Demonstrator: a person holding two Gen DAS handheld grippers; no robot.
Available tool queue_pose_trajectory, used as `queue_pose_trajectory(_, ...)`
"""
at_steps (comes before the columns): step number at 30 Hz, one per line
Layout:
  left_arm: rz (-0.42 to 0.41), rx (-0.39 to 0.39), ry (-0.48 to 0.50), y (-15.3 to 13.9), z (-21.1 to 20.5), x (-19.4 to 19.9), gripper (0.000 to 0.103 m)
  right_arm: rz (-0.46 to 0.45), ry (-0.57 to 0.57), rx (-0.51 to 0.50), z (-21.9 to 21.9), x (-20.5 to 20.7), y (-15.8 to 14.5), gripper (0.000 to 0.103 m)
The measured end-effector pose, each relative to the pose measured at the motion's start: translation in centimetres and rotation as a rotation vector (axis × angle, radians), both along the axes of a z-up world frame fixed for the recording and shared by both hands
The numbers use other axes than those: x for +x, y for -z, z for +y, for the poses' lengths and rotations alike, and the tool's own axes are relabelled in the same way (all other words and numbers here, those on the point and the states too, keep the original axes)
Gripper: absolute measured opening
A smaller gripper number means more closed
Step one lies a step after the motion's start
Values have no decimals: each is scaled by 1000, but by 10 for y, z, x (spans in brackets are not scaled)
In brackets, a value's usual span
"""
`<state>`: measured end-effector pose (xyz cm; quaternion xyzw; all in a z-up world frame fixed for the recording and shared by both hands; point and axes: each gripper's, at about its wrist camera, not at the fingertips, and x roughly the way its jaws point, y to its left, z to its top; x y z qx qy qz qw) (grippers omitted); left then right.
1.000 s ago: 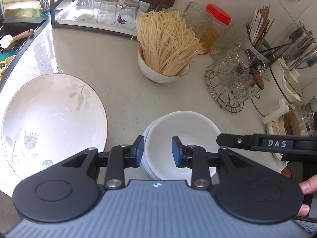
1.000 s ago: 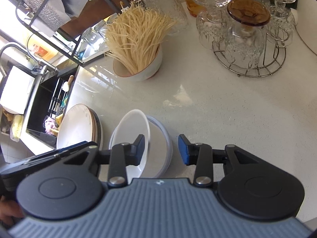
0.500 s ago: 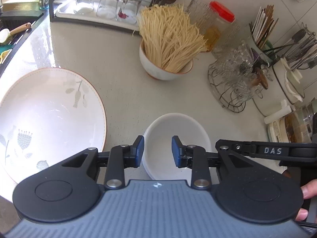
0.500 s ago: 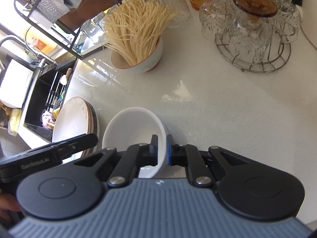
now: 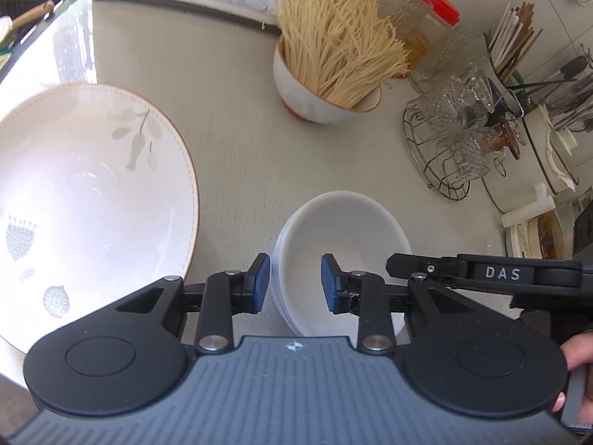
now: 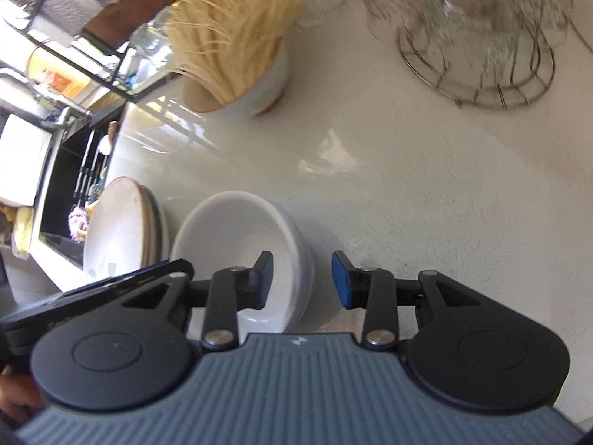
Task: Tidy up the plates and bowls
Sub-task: 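Close both tools on the rim of the nested bowl stack, then lift the bowl stack with both tools and carry it over the plates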
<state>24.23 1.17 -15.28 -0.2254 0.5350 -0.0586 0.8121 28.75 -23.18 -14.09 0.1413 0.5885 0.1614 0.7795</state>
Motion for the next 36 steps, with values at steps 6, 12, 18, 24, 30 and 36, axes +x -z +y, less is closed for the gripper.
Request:
queue_pose_trajectory(6,24,-1,-8,9,-1,0,34,55,29,38,-5,3,14,37)
queue_pose_trajectory(12,26,-14,-17,12,-1,2,27,68,27,53,-3,5,21,27)
queue_pose_trajectory(18,33,-15,-24,14,1,1,16,61,9,60,0,5,19,16)
queue_pose_trajectory(24,35,-20,-19,16,3,2,15,63,17,68,0,4,20,16)
queue_pose_trajectory(30,18,-18,-10,15,1,2,15,61,14,57,2,4,18,16)
queue_pose_trajectory(36,-26,-22,1,5,1,0,15,40,20,52,-1,0,11,15)
